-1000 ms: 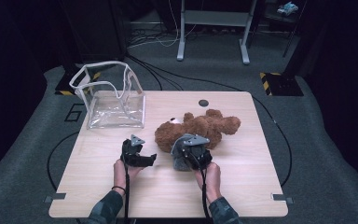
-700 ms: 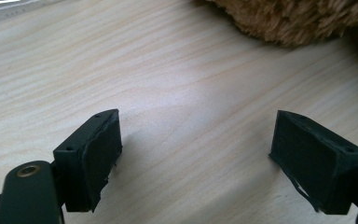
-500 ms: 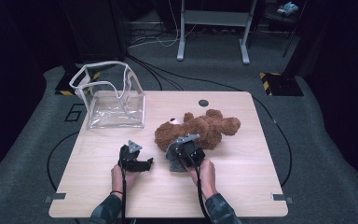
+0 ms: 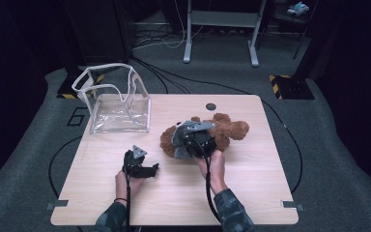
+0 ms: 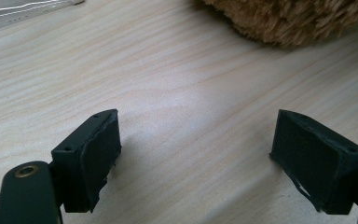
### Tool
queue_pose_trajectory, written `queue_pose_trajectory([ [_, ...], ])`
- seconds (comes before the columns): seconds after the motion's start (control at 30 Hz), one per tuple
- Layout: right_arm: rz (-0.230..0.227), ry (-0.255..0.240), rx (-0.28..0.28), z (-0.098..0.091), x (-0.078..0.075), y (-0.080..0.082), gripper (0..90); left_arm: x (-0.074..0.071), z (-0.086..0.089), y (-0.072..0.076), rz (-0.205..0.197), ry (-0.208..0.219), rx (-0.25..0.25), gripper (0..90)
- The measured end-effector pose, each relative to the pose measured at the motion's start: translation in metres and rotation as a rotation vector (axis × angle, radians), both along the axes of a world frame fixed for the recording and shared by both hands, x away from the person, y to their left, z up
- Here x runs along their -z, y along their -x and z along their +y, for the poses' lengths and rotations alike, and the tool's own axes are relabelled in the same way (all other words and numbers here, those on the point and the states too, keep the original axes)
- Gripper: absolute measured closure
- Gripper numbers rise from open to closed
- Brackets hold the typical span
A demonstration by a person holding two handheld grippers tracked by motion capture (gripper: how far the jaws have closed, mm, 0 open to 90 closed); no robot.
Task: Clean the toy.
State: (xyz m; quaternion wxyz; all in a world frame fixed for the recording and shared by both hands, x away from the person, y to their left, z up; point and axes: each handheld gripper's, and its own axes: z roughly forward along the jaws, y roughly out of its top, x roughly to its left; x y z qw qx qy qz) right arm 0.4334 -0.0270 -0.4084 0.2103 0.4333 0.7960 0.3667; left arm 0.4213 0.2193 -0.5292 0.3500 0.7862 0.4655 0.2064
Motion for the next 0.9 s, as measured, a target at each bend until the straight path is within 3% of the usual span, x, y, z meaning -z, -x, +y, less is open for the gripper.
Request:
queue_pose_trajectory([
  [0.2,0.042,0.024,-0.047,0.017,0.022,0.008,69.7,0.000,0.000,0.000,0.000,0.000,0.000,15.4],
  [0.27,0.045,0.043,-0.090,0.021,0.030,0.014,69.8,0.000,0.000,0.000,0.002,-0.005,0.004,15.4],
  [0.37,0.083,0.065,-0.115,0.026,0.046,0.018,69.8,0.000,0.000,0.000,0.000,-0.002,0.003,15.5],
  [0.47,0.150,0.080,-0.112,0.026,0.065,0.016,69.8,0.000,0.000,0.000,0.000,-0.002,0.003,15.5],
  [0.53,0.169,0.084,-0.111,0.024,0.069,0.015,69.8,0.000,0.000,0.000,-0.001,-0.001,0.003,15.5],
  [0.63,0.143,0.065,-0.098,0.016,0.055,0.020,69.9,0.000,0.000,0.000,-0.001,-0.002,0.004,15.5],
  [0.83,0.004,0.006,-0.037,-0.005,0.016,0.019,69.7,0.000,0.000,0.000,-0.002,-0.002,0.004,15.5],
  [0.9,0.006,0.007,-0.020,-0.006,0.013,0.012,69.6,0.000,0.000,0.000,-0.002,-0.002,0.004,15.5],
])
